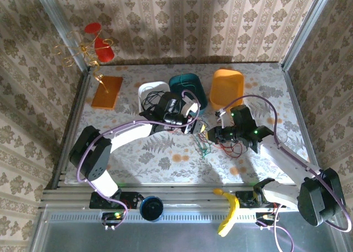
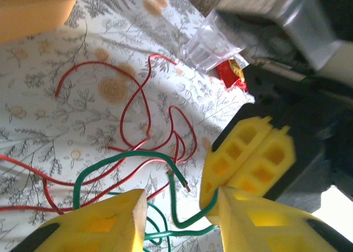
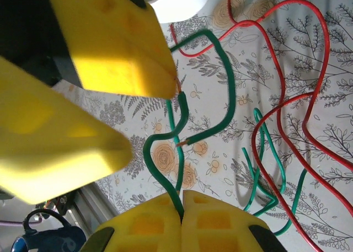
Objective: Untangle the cables
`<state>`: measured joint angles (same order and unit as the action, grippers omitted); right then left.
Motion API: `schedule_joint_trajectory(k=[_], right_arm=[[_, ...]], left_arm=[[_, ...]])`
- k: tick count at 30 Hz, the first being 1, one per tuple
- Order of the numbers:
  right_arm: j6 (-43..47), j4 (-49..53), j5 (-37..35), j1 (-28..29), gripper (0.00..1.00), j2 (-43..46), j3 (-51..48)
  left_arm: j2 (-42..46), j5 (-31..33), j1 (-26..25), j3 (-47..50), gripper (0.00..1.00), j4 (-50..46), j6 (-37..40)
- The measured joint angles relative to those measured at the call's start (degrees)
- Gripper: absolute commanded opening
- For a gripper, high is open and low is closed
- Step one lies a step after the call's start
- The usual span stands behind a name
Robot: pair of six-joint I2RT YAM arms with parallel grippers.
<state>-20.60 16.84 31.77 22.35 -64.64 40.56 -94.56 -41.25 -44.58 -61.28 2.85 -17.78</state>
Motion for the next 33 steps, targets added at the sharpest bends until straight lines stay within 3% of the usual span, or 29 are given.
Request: schedule_joint_trajectory(k=[3,15,25,27,31,33], right_arm=[[0.0,0.0,0.0,0.0,0.0,0.7,0.0],[0.0,0.0,0.0,0.0,0.0,1.0,0.0],[0.0,0.0,0.0,0.0,0.0,1.0,0.0],[0.0,0.0,0.0,0.0,0.0,1.0,0.0],[0.1,1.2,0.0,0.0,0.0,1.0,0.0],[0.1,1.2,-0.2,0.0,0.0,1.0,0.0]], left_arm=[[-0.1,1.0,0.0,0.0,0.44,0.2,0.3],[4.7,9.8,5.5,5.7,0.49,5.7,-1.7],[1.1,3.0,2.1,2.8,0.49,6.1,-2.4],[-0.3,1.7,1.0,2.3,0.43,5.7,-2.4],[-2.1,0.7,0.0,1.6,0.04,5.4,-2.2],[-2.4,0.7,-0.1,1.6,0.0,5.4,-2.8]])
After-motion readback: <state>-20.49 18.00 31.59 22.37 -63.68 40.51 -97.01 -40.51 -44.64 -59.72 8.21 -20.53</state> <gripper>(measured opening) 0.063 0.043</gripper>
